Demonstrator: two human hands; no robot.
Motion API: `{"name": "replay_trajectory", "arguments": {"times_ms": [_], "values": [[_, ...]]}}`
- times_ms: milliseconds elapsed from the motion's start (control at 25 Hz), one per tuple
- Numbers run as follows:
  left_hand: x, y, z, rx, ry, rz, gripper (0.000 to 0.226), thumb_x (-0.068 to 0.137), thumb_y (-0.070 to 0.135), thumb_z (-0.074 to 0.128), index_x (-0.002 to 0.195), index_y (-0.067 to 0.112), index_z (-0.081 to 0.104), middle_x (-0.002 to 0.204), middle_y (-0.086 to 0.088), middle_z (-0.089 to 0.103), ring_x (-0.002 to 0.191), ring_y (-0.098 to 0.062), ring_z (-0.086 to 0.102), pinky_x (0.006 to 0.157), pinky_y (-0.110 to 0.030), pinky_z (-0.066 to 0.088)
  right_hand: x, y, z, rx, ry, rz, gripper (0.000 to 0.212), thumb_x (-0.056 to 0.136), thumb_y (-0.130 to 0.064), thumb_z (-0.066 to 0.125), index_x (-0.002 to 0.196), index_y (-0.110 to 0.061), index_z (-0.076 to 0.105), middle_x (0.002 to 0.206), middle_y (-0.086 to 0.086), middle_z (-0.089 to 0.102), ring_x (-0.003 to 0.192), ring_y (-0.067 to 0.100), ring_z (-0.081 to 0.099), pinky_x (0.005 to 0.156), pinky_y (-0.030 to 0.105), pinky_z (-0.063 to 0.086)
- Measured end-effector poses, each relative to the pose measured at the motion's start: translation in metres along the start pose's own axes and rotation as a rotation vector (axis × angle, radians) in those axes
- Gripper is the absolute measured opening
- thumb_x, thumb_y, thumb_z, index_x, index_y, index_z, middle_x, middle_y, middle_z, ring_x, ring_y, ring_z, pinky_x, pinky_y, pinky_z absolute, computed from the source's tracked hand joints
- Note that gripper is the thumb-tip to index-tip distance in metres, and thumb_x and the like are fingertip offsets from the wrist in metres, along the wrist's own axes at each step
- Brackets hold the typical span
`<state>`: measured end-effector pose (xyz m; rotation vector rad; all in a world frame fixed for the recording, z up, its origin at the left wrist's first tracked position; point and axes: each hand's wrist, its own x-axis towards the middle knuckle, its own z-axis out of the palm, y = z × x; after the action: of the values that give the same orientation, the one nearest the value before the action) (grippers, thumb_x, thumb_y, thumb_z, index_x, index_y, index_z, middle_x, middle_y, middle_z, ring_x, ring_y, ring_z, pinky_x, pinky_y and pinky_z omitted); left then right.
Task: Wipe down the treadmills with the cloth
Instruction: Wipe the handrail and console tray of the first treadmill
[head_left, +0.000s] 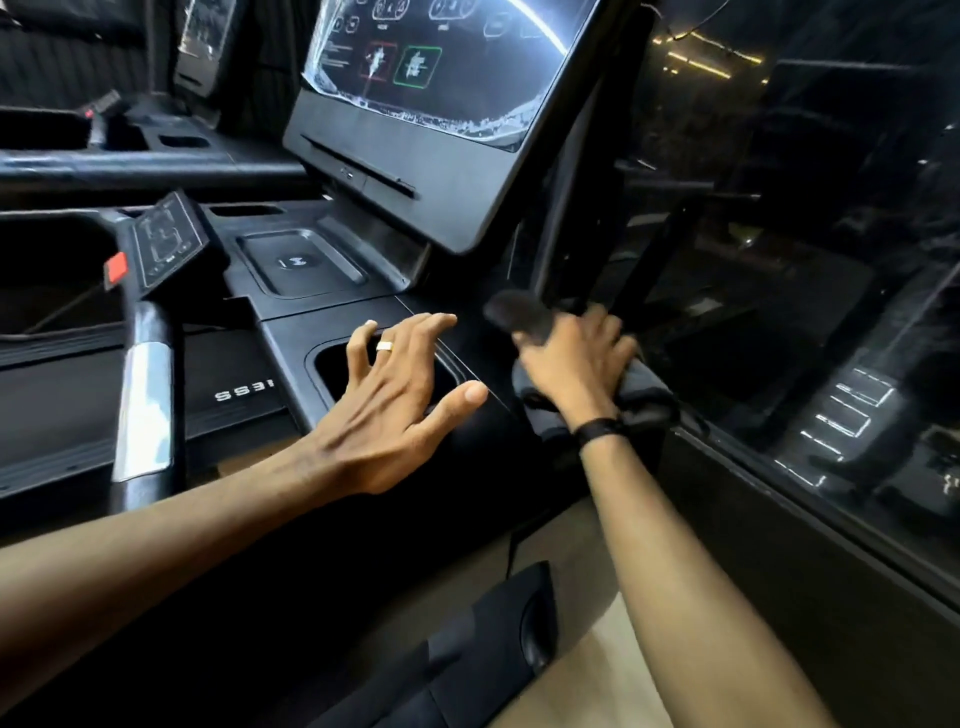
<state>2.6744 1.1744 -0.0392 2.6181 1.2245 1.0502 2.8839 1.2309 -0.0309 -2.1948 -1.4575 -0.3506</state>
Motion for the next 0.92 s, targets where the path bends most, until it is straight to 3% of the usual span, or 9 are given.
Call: {"name": "replay_trajectory", "arguments": {"times_ms": [120,240,320,480,600,760,840,920], "values": [[0.0,-0.002,0.002,0.018,0.038,-0.038,0.092,0.088,0.081,0.004,0.147,0.013,0.027,0.136,0.001,0.041,0.127,-0.004,0.031,0.12,-0.041,-0.003,-0.031,-0.012,0.001,0.092,0.018,-0.242,0.047,0.087,-0.058,0.058,0.121,-0.027,0.067,0.135,0.012,0.053,0.122,0.035,0.046,0.103,0.048,0.031],[-0.002,-0.004,0.001,0.085,0.018,-0.098,0.091,0.089,0.08,0.005,0.147,0.013,0.027,0.136,0.003,0.043,0.131,-0.012,0.038,0.121,-0.044,-0.001,-0.08,0.025,0.002,0.285,0.161,-0.391,0.041,0.083,-0.058,0.055,0.113,-0.034,0.07,0.134,0.006,0.055,0.111,0.032,0.051,0.093,0.047,0.038],[0.0,-0.002,0.003,0.131,0.011,-0.131,0.089,0.089,0.08,0.006,0.147,0.016,0.027,0.138,0.006,0.04,0.133,-0.01,0.037,0.121,-0.044,-0.001,-0.057,0.056,0.005,0.289,0.18,-0.37,0.045,0.081,-0.06,0.055,0.108,-0.029,0.072,0.129,0.009,0.058,0.109,0.036,0.053,0.09,0.049,0.04],[0.002,0.001,0.004,0.152,-0.003,-0.177,0.086,0.088,0.081,0.009,0.147,0.021,0.024,0.136,0.01,0.038,0.131,-0.001,0.031,0.122,-0.037,-0.003,0.034,0.059,0.011,0.15,-0.017,-0.188,0.048,0.086,-0.059,0.062,0.119,-0.024,0.069,0.131,0.015,0.054,0.124,0.04,0.045,0.101,0.05,0.032],[0.001,0.003,0.003,0.135,0.014,-0.209,0.086,0.088,0.08,0.011,0.148,0.02,0.024,0.134,0.008,0.039,0.127,0.017,0.018,0.118,-0.024,-0.007,0.039,0.011,0.017,0.092,-0.048,-0.357,0.05,0.087,-0.058,0.059,0.123,-0.025,0.067,0.131,0.015,0.053,0.127,0.039,0.042,0.104,0.049,0.029],[0.001,0.0,0.002,0.136,-0.008,-0.236,0.083,0.091,0.078,0.012,0.148,0.019,0.025,0.135,0.005,0.045,0.132,-0.004,0.033,0.12,-0.034,0.001,-0.008,0.014,0.008,0.227,-0.023,-0.615,0.045,0.085,-0.058,0.057,0.12,-0.032,0.067,0.138,0.012,0.051,0.119,0.034,0.047,0.098,0.048,0.034],[0.0,0.0,0.002,0.138,-0.004,-0.232,0.082,0.091,0.077,0.013,0.147,0.019,0.026,0.138,0.005,0.045,0.134,-0.004,0.031,0.119,-0.032,0.002,-0.027,0.042,0.004,0.316,0.016,-0.643,0.044,0.083,-0.06,0.058,0.119,-0.035,0.067,0.141,0.007,0.051,0.114,0.03,0.048,0.094,0.046,0.037],[-0.001,0.003,0.001,0.134,-0.006,-0.233,0.079,0.092,0.075,0.017,0.147,0.02,0.028,0.139,0.006,0.043,0.133,0.01,0.021,0.116,-0.024,0.001,-0.032,0.062,0.006,0.333,0.036,-0.612,0.044,0.082,-0.06,0.06,0.117,-0.035,0.068,0.139,0.006,0.053,0.112,0.029,0.049,0.092,0.044,0.036]]}}
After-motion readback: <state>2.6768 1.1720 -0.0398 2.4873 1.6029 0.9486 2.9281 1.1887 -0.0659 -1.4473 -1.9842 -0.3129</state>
